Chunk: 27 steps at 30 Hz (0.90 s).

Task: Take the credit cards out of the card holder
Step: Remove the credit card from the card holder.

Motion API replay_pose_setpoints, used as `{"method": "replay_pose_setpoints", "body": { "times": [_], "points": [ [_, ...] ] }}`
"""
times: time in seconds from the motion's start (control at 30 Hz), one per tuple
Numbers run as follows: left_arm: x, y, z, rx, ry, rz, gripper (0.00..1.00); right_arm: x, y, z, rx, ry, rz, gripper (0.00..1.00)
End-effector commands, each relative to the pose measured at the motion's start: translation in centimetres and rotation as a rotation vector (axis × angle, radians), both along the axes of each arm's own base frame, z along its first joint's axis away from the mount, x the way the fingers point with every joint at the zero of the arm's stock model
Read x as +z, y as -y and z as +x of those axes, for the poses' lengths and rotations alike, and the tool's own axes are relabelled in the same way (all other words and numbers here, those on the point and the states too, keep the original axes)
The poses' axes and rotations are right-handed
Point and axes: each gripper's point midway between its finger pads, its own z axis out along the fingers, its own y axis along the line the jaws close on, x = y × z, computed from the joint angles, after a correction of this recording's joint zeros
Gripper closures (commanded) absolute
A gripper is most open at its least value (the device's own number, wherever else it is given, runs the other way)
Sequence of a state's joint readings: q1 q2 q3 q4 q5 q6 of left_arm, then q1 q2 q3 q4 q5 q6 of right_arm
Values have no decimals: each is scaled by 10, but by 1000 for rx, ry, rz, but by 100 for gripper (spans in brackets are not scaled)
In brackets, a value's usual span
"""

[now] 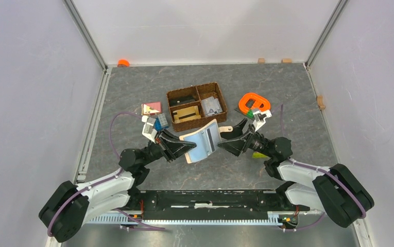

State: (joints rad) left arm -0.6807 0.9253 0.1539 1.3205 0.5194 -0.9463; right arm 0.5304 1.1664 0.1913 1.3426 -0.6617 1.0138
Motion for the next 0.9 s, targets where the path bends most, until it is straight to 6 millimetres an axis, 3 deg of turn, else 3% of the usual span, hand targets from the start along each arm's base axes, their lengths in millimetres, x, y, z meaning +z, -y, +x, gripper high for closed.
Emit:
{"method": "replay_pose_setpoints", "body": {
  "times": [0.0,0.13,0.37,0.67,0.87],
  "points": [
    [26,-1,-6,-22,56,-62,98,36,-1,-23,90,135,88,8],
    [18,1,3,9,22,-32,98,50,4,-38,121,191,148,23],
    [3,-3,23,125,-33,26,98,47,5,-33,91,192,140,41],
    [0,-16,33,239,-41,44,98,33,7,-16,12,167,80,39],
    [-1,-8,30,191,-35,54,98,36,7,-18,31,172,89,46]
  ]
}}
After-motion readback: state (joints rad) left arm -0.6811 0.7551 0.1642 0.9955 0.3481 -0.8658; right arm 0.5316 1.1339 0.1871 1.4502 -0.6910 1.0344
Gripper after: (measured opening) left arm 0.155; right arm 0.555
